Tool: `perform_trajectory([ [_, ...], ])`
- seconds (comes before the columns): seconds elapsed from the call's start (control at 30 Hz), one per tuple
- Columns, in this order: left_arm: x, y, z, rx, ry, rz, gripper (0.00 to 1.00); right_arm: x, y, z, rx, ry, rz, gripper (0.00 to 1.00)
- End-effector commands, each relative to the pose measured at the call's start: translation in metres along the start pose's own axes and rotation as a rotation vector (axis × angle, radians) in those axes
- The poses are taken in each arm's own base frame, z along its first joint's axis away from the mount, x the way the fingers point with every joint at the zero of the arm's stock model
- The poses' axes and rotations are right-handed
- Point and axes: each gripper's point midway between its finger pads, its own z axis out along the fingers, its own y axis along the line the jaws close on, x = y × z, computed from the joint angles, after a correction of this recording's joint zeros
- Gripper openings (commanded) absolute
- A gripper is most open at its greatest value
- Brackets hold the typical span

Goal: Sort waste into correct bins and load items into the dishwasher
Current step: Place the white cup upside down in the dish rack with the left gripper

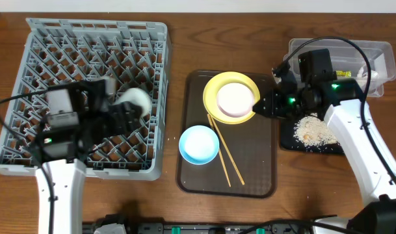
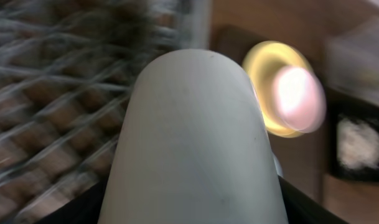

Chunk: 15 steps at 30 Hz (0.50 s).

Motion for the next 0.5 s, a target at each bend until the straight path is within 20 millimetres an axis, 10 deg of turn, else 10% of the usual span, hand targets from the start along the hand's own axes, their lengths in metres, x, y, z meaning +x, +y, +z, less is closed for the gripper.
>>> perform_trajectory([
  [0.0,-0.008,0.045,-0.022,-0.226,-0.041,-0.043,0.56,-0.019,-0.013,-0.033,0.156,-0.098,-0.123,0.29],
  [0.47,0.031,0.109,-0.002,-0.439,0.211,-0.202,0.56,-0.015,-0.016,-0.041,0.195,-0.084,-0.140,0.29],
])
